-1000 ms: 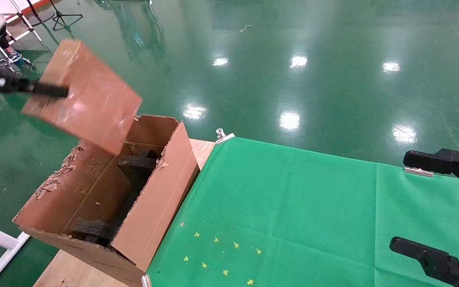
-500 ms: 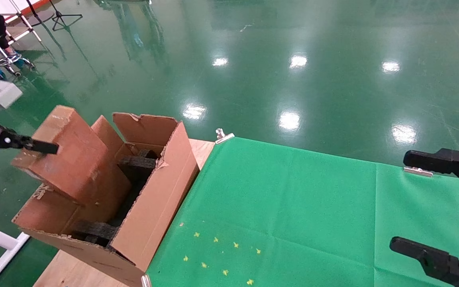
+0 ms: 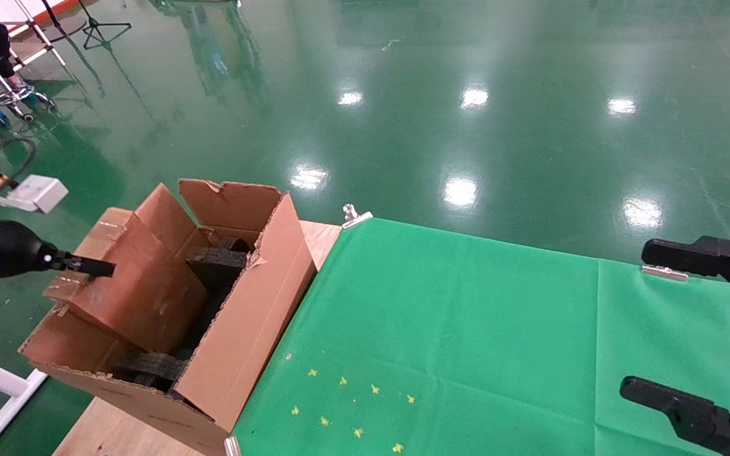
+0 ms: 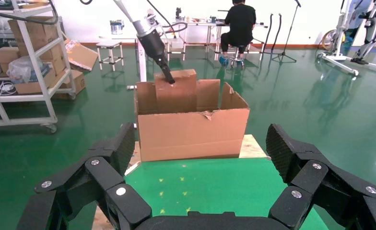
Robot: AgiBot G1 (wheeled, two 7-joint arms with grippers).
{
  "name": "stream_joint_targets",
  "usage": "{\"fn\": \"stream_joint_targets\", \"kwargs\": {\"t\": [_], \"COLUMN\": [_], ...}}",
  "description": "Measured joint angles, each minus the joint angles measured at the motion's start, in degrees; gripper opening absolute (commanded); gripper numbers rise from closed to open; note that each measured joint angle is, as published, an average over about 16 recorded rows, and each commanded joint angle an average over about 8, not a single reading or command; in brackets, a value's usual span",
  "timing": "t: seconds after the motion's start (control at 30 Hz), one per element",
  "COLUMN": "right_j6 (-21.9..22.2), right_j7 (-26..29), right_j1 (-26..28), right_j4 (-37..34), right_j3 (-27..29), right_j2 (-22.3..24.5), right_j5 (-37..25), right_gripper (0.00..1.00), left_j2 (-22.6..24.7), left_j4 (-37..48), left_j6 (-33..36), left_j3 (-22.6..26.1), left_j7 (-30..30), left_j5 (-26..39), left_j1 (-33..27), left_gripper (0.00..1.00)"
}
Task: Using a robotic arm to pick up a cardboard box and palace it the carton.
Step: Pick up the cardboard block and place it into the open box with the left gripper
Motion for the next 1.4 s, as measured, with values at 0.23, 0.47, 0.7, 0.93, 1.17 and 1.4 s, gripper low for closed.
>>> {"fn": "stream_joint_targets", "kwargs": {"t": [0.23,0.47,0.7,0.93,1.17,1.4], "right_j6": [0.00,0.00,0.00,0.00,0.00,0.00], "right_j7": [0.00,0.00,0.00,0.00,0.00,0.00], "right_j1": [0.00,0.00,0.00,0.00,0.00,0.00], "right_j4": [0.00,0.00,0.00,0.00,0.00,0.00], "right_j3": [0.00,0.00,0.00,0.00,-0.01,-0.01], "right_j2": [0.00,0.00,0.00,0.00,0.00,0.00], "right_j5": [0.00,0.00,0.00,0.00,0.00,0.00], "right_gripper": [1.00,1.00,1.00,1.00,1.00,1.00], "left_j2": [2.51,4.74,7.04,9.14,10.82,12.48], "left_j4": [5.05,8.34,10.26,11.26,11.96,12.59], "left_j6": [-2.66,-5.76,-11.13,-16.25,-19.12,-20.99], "left_j3": [-0.09,-0.29,-0.56,-0.95,-1.54,-2.03], "left_j7": [1.90,2.54,2.29,1.87,1.20,-0.31], "left_j5": [-0.31,-0.69,-1.09,-1.64,-2.49,-3.18], "left_j1": [2.00,4.19,7.14,10.49,13.63,16.32], "left_gripper": [0.00,0.00,0.00,0.00,0.00,0.00]}}
